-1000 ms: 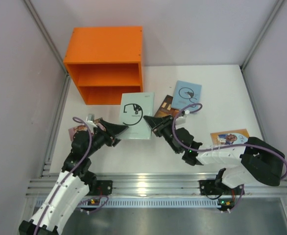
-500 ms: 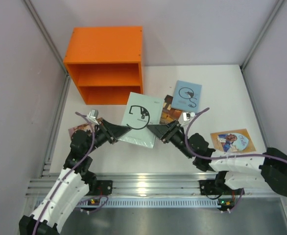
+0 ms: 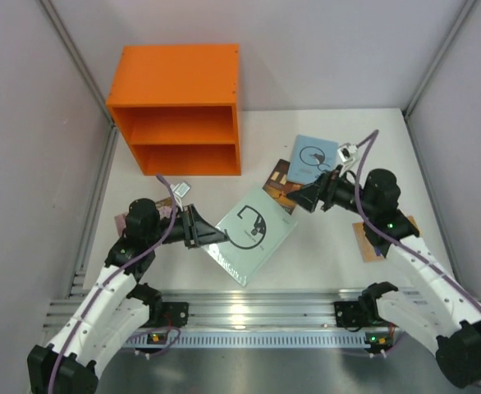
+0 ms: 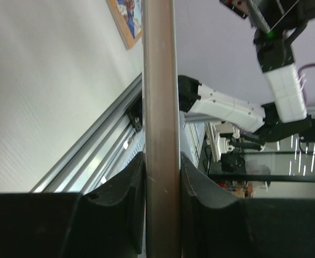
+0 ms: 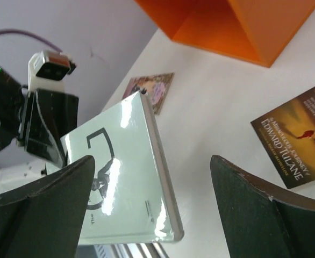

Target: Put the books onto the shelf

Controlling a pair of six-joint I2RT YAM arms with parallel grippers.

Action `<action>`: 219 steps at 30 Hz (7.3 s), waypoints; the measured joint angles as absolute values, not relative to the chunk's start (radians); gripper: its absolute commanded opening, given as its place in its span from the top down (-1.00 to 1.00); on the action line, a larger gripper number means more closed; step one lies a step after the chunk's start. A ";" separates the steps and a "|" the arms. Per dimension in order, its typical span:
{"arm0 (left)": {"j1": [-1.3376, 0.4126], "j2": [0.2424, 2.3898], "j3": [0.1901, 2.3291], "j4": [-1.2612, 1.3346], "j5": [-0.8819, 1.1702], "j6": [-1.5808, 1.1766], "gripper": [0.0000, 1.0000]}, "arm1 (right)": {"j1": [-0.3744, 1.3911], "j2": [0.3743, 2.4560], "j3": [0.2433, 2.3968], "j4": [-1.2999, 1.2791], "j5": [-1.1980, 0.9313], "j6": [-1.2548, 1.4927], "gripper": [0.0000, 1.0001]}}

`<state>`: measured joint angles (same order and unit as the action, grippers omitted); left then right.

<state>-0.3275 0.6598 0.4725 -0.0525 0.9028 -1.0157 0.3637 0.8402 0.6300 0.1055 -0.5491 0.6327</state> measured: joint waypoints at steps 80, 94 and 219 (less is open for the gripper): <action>0.030 0.669 0.398 0.177 0.459 -1.463 1.00 | 0.909 1.682 0.818 0.973 0.088 1.487 -0.63; 0.027 0.892 0.461 0.276 0.280 -1.478 1.00 | 0.736 1.143 0.503 0.898 -0.034 1.418 -0.99; -0.226 1.446 0.920 0.156 0.076 -1.151 -0.11 | 0.488 0.931 0.416 0.582 -0.144 1.204 -0.99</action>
<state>-0.2264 1.4464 0.9203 0.1558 0.0765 -1.1511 0.4877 0.9310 0.4156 0.5819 -0.1436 1.2041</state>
